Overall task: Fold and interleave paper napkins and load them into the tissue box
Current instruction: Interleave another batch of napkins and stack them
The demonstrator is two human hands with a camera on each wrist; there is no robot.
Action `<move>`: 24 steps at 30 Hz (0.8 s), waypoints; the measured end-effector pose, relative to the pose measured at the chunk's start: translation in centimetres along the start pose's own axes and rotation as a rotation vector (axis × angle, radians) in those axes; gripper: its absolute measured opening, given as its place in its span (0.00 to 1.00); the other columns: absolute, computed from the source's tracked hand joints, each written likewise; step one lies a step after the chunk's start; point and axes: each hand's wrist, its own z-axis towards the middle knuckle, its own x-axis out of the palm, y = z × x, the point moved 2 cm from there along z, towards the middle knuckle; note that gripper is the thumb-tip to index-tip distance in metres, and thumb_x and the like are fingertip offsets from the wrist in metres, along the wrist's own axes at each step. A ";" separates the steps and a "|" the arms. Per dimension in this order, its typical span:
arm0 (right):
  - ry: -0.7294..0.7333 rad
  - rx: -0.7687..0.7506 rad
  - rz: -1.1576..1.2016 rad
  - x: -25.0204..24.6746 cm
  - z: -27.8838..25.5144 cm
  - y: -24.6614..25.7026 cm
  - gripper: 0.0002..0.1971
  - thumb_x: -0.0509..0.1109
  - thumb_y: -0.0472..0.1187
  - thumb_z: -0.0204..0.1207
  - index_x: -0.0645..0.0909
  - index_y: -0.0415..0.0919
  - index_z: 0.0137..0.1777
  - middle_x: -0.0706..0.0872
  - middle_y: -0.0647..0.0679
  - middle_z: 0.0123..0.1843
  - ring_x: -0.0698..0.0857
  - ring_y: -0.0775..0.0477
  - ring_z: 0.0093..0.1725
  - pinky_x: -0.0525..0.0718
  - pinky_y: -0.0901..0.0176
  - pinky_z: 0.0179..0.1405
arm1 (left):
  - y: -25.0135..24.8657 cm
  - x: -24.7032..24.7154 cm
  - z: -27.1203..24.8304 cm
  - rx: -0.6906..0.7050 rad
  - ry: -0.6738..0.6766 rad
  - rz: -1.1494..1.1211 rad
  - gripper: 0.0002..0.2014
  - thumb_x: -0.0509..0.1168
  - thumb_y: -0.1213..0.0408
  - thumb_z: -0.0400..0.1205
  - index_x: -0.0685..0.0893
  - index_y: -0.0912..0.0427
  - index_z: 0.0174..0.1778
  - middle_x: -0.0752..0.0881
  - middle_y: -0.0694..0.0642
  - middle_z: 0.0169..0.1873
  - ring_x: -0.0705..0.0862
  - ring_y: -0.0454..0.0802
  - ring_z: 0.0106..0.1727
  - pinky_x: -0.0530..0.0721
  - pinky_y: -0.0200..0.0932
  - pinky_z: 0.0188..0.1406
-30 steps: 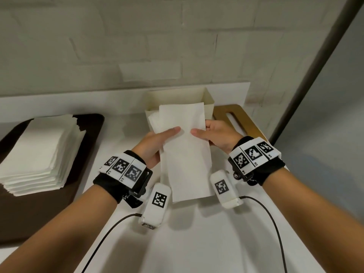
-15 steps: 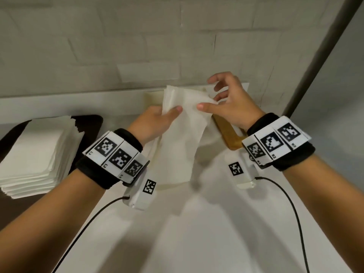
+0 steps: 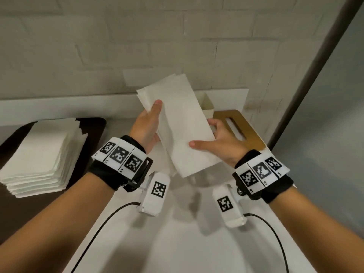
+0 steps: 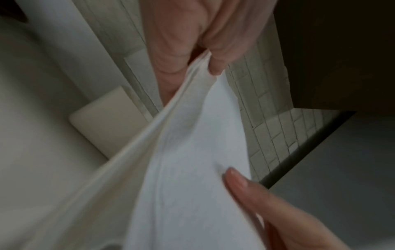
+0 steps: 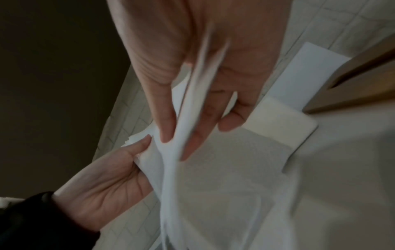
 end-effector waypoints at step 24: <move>-0.081 -0.114 -0.263 -4.9 0.9 1.4 0.10 0.70 0.39 0.75 0.81 0.45 0.55 0.86 0.37 0.61 0.85 0.42 0.55 0.81 0.44 0.62 | 2.8 -3.2 -0.4 -0.072 0.510 1.235 0.15 0.74 0.60 0.72 0.82 0.56 0.53 0.87 0.51 0.46 0.85 0.52 0.51 0.83 0.39 0.49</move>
